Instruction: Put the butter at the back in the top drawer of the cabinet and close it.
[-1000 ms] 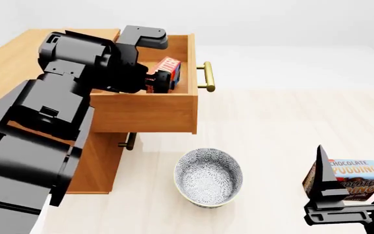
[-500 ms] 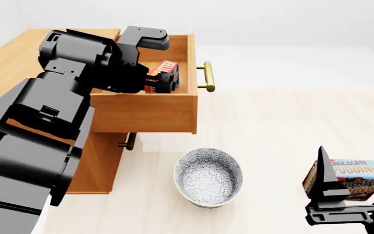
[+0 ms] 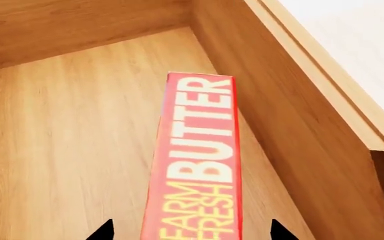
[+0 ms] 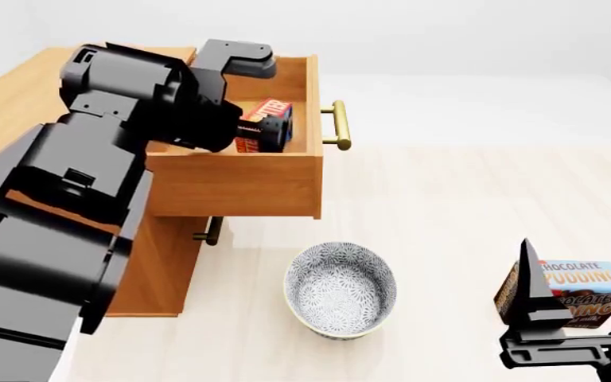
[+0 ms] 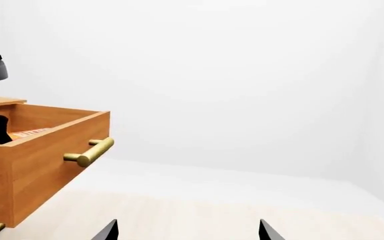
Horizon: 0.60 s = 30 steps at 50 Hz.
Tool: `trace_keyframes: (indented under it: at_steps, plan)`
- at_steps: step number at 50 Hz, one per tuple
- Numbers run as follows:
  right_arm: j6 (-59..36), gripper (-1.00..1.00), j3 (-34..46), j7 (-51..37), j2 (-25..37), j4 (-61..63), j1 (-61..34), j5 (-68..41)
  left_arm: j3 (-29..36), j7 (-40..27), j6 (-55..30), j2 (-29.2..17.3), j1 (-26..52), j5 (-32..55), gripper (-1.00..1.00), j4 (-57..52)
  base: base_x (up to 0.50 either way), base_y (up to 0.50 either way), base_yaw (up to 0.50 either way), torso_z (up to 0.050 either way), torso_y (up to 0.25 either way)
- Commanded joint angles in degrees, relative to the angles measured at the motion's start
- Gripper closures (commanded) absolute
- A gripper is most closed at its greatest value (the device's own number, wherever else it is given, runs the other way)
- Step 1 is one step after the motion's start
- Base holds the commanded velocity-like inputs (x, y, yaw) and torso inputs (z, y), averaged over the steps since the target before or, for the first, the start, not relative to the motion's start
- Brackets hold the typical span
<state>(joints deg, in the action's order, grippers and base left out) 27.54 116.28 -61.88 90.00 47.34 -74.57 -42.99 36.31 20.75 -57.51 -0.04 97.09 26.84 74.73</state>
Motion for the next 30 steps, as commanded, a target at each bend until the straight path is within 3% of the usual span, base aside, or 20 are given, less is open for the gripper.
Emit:
trace_keyframes:
  at_steps: [1, 14, 23, 27, 30]
  plan:
    - [-0.4, -1.0, -0.2, -0.3, 0.0, 0.5, 0.0, 0.1, -1.5, -0.6, 0.0, 0.0, 1.9, -0.8, -1.0, 0.3, 0.0, 0.0, 0.0, 0.0, 0.0]
    - [-0.9, -1.0, -0.5, -0.7, 0.0, 1.5, -0.1, 0.5, -7.9, -0.5, -0.4, 0.0, 5.9, -8.4, -1.0, 0.3, 0.0, 0.0, 0.0, 0.0, 0.0]
    - [-1.1, -1.0, -0.6, -0.7, 0.0, 1.8, 0.0, 0.5, -10.9, -2.6, 0.5, 0.0, 10.3, -7.7, -1.0, 0.2, 0.0, 0.0, 0.0, 0.0, 0.0]
    - [-1.5, -1.0, -0.8, -0.8, 0.0, 2.2, -0.1, 0.4, -9.8, -4.4, 1.0, 0.0, 12.5, -5.5, -1.0, 0.2, 0.0, 0.0, 0.0, 0.0, 0.0]
    - [-2.1, -1.0, -1.0, -0.7, 0.0, 2.6, -0.3, 0.1, -5.2, -6.1, 1.1, 0.0, 13.9, 0.0, -1.0, -0.5, 0.0, 0.0, 0.0, 0.0, 0.0]
